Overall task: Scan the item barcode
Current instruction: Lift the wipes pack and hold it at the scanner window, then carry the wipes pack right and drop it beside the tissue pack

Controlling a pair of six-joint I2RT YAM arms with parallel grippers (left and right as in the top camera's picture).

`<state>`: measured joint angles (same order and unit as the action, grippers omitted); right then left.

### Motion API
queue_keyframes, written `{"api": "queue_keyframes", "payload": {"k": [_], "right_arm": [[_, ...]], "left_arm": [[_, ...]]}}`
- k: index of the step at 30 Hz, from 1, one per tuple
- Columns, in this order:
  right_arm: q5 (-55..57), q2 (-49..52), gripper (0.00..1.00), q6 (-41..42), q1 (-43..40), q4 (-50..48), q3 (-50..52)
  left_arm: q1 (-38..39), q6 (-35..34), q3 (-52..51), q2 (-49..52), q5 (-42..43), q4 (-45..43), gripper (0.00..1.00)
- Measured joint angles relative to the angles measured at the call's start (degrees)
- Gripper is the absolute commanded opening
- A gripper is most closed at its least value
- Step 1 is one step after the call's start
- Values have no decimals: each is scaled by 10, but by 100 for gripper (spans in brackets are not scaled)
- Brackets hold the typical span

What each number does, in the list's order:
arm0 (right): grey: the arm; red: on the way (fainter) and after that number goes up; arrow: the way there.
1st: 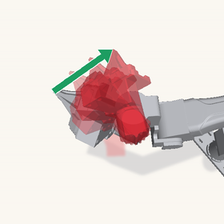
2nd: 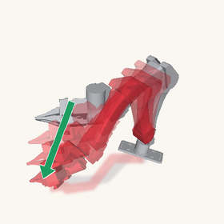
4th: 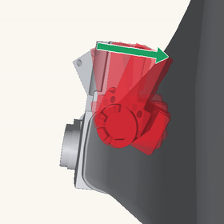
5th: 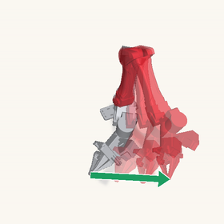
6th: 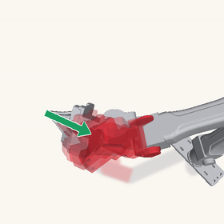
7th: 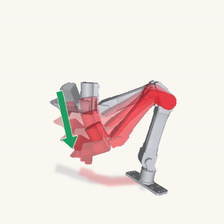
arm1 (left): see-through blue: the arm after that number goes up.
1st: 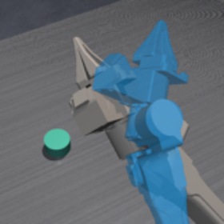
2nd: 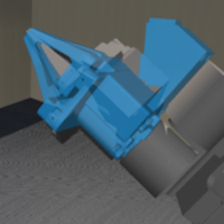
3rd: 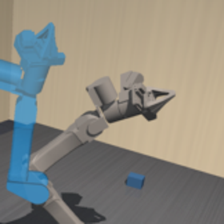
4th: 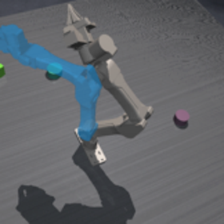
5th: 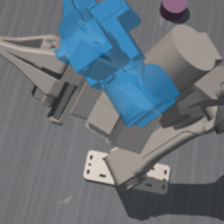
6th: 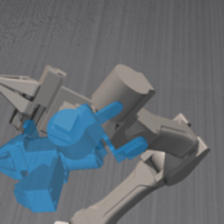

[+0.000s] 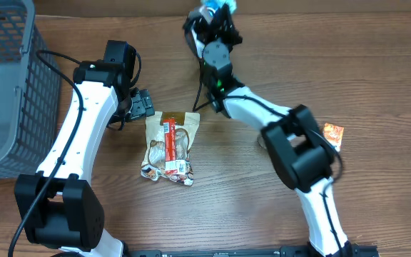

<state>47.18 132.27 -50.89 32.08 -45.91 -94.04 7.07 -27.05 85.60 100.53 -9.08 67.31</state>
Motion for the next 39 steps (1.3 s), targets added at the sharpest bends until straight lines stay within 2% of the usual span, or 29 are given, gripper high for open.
{"api": "queue_keyframes", "payload": {"k": [4,9,14,17,21,23,27,32,39], "right_arm": [[35,-101,3,43,0,130,0],[52,-220,3,134,-2,361,-4],[57,-306,3,303,-16,629,-5],[47,-342,3,437,-40,799,-5],[-24,-367,3,611,-98,997,-5],[-71,-367,3,671,-131,1067,-4],[-161,-367,4,752,-202,1178,5],[-230,-367,4,789,-265,1254,21],[-261,-368,4,805,-309,1231,103]], "left_arm": [[0,0,0,0,0,0,100],[0,0,0,0,0,0,100],[0,0,0,0,0,0,100],[0,0,0,0,0,0,99],[0,0,0,0,0,0,100],[0,0,0,0,0,0,100],[0,0,0,0,0,0,99],[0,0,0,0,0,0,100],[0,0,0,0,0,-1,100]]}}
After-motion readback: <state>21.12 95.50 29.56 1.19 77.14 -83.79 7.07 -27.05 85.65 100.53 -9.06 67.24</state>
